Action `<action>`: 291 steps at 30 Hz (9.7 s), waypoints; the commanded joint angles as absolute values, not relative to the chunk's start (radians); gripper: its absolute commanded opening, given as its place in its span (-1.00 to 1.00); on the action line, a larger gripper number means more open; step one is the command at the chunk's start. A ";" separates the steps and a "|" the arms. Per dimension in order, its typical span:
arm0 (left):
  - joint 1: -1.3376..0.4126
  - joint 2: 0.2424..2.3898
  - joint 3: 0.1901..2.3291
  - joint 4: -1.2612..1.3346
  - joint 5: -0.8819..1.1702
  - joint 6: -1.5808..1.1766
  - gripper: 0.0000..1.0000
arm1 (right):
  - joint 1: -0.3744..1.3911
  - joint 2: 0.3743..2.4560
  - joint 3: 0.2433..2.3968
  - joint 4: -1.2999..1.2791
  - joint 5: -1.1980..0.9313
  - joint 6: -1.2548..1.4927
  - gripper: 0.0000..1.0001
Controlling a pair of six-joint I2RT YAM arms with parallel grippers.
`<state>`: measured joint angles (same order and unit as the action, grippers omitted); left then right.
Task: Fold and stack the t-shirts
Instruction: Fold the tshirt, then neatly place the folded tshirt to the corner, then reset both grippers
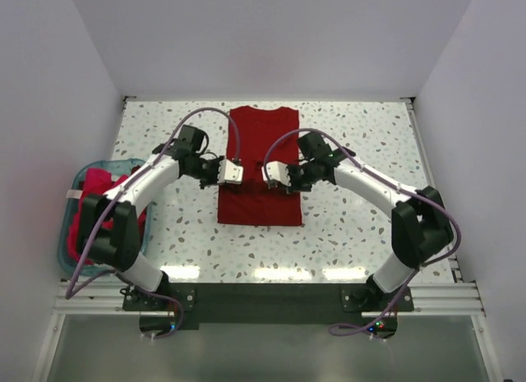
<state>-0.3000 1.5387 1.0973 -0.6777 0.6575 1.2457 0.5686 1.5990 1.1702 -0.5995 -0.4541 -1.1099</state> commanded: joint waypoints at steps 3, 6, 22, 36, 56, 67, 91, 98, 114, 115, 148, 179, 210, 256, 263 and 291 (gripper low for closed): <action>-0.258 1.683 1.248 -0.632 0.703 1.330 -1.00 | 0.500 1.750 1.363 -0.627 -0.538 -1.221 -1.00; -0.250 1.767 1.322 -0.626 0.701 1.335 -1.00 | 0.471 1.833 1.442 -0.649 -0.549 -1.242 -1.00; -0.229 1.991 1.499 -0.585 0.647 1.327 -0.99 | 0.408 2.065 1.640 -0.650 -0.517 -1.293 -0.95; -0.091 1.780 1.372 -0.486 0.679 0.994 0.15 | 0.383 1.826 1.508 -0.685 -0.413 -1.138 0.01; -0.285 1.489 0.810 -0.391 0.653 1.213 0.17 | 0.609 1.686 1.031 -0.480 -0.325 -1.043 -0.24; -0.307 1.604 0.842 -0.437 0.634 1.333 0.12 | 0.614 1.781 1.014 -0.430 -0.276 -1.065 -0.27; -0.265 1.463 1.137 -0.633 0.676 1.187 -1.00 | 0.500 1.577 1.299 -0.778 -0.396 -1.081 -1.00; -0.297 1.281 1.057 -0.830 0.712 1.242 -1.00 | 0.537 1.416 1.197 -0.945 -0.436 -1.092 -1.00; -0.313 1.195 1.215 -1.138 0.804 1.184 -1.00 | 0.542 1.336 1.293 -1.273 -0.561 -1.124 -1.00; -0.295 1.241 1.224 -1.117 0.804 1.187 -1.00 | 0.520 1.365 1.313 -1.282 -0.563 -1.141 -1.00; -0.143 2.187 1.887 -1.036 0.825 1.255 -1.00 | 0.302 2.368 2.184 -1.389 -0.558 -1.358 -1.00; -0.098 2.060 1.617 -0.833 0.873 1.091 -0.92 | 0.327 2.299 2.134 -1.256 -0.615 -1.106 -1.00; -0.251 1.657 1.338 -0.335 0.264 -0.098 0.96 | 0.195 1.790 1.704 -0.653 -0.388 -0.293 0.97; 0.130 2.560 2.146 -0.697 -0.103 0.251 1.00 | 0.083 1.615 1.546 -0.722 -0.305 -0.336 0.97; 0.186 2.635 2.263 -0.693 -0.104 0.296 1.00 | 0.083 1.635 1.569 -0.733 -0.314 -0.354 0.97; -0.102 1.787 1.913 -0.551 0.078 0.347 1.00 | 0.083 1.493 1.542 -0.741 -0.380 -0.284 0.97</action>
<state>-0.0185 1.8782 2.0010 -0.5293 -0.0082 0.4706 0.0841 1.5654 1.5490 -0.7471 -0.3588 -0.3199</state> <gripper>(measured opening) 0.997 0.986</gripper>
